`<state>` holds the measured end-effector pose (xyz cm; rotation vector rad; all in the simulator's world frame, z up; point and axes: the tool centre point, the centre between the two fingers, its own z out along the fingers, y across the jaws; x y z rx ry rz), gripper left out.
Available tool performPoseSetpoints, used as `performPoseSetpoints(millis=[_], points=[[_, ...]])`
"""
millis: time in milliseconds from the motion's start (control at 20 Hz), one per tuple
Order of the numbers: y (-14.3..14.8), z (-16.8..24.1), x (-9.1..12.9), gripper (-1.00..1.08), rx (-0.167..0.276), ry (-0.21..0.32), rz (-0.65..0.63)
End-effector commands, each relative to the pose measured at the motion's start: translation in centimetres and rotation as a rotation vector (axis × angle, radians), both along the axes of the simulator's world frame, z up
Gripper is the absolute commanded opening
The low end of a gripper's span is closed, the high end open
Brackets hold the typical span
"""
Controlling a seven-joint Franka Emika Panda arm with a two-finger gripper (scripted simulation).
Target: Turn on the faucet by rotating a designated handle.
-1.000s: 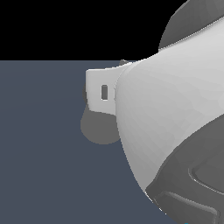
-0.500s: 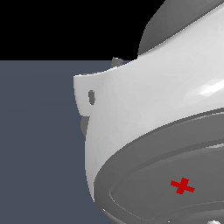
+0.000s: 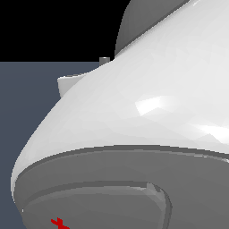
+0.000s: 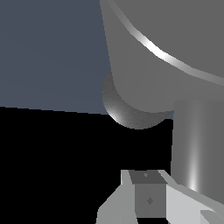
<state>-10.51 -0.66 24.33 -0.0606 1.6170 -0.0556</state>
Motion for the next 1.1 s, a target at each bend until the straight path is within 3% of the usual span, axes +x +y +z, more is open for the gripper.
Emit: performPoseSetpoints(millis=[0,1050], points=[[0.1,-0.7,-0.1,-1.00,0.010,0.022,-0.013],[8.5,1.3,0.0,-1.00,0.050,-0.027,0.047]])
